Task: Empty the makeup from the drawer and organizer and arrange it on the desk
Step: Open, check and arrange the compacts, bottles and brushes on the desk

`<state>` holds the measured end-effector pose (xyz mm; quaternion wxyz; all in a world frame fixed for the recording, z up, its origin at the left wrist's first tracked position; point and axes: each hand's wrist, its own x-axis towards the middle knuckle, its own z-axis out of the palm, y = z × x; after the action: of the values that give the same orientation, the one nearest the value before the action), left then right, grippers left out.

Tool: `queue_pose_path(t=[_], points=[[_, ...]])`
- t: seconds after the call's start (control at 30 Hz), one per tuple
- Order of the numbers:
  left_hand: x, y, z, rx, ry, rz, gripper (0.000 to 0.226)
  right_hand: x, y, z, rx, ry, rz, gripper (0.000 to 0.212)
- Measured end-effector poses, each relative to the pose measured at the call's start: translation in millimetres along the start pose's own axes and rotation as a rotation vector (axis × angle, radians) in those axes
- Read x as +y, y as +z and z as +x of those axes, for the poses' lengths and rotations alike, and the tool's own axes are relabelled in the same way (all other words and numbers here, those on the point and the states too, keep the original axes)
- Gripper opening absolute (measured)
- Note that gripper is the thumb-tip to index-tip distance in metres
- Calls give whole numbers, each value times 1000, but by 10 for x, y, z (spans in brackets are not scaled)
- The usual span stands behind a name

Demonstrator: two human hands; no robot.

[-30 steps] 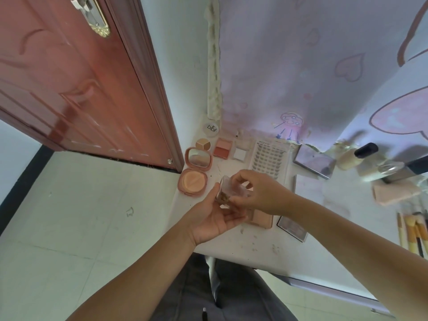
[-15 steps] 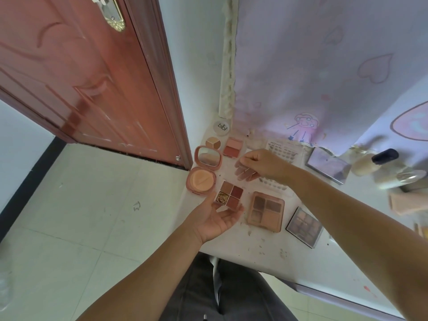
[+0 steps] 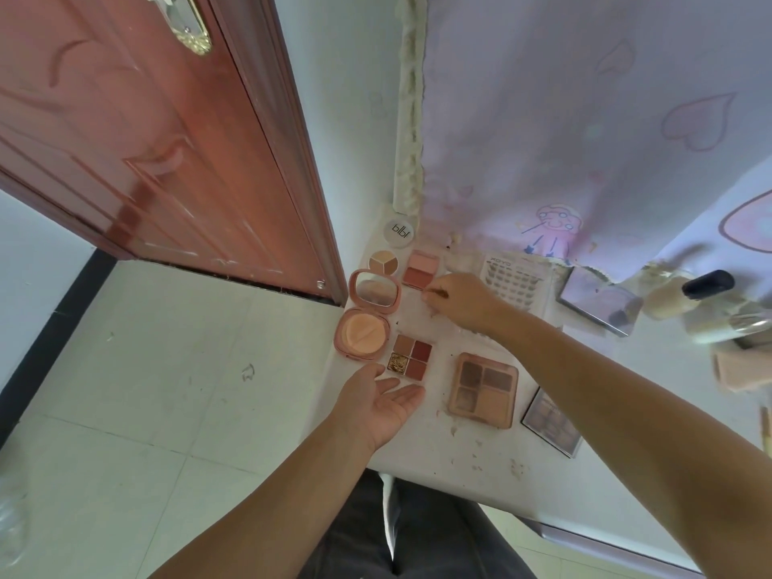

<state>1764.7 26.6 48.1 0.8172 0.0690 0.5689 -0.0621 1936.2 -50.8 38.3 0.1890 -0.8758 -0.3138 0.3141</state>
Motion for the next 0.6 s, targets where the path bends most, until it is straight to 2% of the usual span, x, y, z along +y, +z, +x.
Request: queue_pose_path(t=[0.1, 0.2, 0.27, 0.33, 0.47, 0.53, 0.6], points=[[-67, 93, -67, -21, -36, 95, 44, 95, -237, -115, 131, -11, -47, 25], [-179, 289, -98, -88, -29, 230, 29, 370, -529, -301, 202, 118, -68, 24], [-254, 502, -92, -139, 36, 390, 22, 594, -646, -460, 260, 238, -90, 28], [-323, 755, -61, -153, 204, 659, 17, 796, -642, -593, 282, 368, -81, 31], [-407, 1164, 166, -158, 679, 1446, 19, 983, -443, -657, 193, 499, -35, 36], [-470, 1267, 398, -120, 755, 1745, 35, 1003, -370, -614, 191, 541, 87, 37], [-560, 1341, 527, -15, 776, 1972, 47, 1042, -343, -554, 226, 588, 306, 33]])
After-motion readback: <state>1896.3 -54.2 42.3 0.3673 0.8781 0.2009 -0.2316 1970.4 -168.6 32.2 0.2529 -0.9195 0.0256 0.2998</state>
